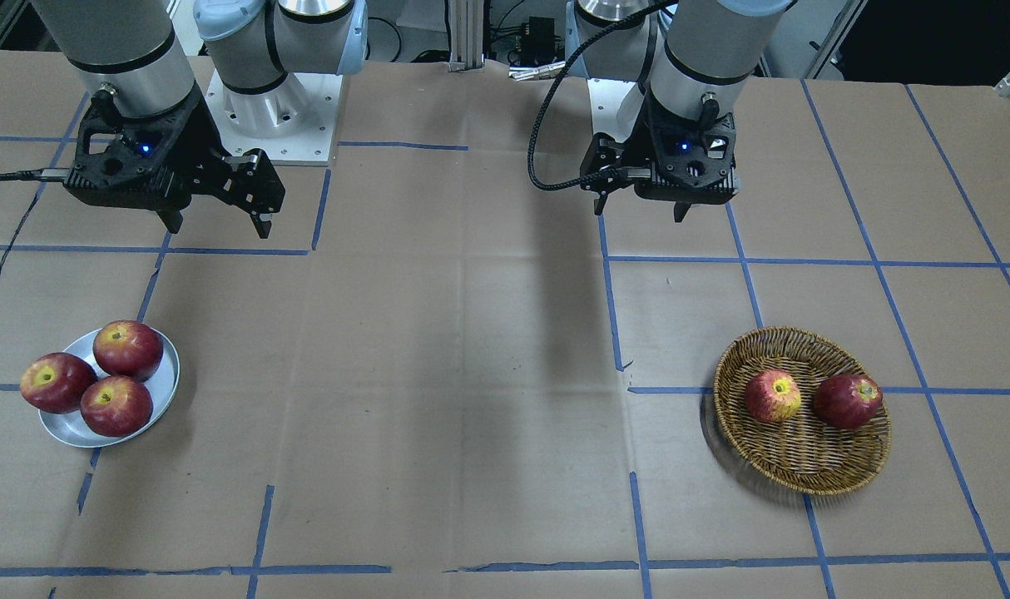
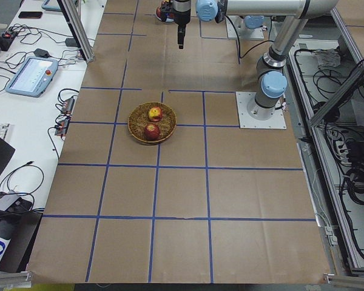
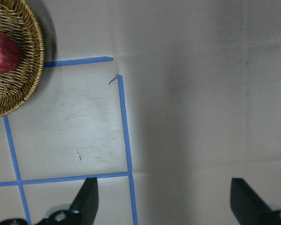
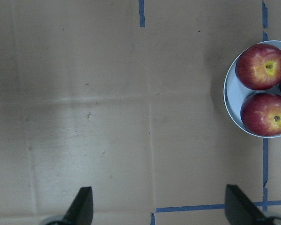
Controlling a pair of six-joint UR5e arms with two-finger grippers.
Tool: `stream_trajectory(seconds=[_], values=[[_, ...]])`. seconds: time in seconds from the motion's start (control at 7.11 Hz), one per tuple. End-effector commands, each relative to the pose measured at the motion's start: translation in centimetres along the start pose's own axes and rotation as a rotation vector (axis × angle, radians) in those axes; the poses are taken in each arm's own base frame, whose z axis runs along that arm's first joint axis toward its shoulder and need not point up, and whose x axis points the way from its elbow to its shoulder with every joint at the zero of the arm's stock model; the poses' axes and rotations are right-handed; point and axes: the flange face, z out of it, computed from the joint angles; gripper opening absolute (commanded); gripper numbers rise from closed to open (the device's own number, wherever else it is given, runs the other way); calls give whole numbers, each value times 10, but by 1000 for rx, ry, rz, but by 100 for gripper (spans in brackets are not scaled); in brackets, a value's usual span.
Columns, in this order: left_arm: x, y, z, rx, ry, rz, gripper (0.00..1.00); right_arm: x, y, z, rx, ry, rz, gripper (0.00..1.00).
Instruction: Transfer apple from basket to plate
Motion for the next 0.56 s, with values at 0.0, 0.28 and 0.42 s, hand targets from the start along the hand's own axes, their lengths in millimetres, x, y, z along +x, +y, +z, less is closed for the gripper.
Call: stream_trajectory(seconds=[0.0,0.28,0.42], values=[[-91,-18,4,-1,15,47,99,0,0,0,0,0,0,100],[-177,-54,49,52,-8,80,99,0,0,0,1,0,0,100],[-198,-79,90,92,-28,78,99,0,0,0,1,0,0,100]])
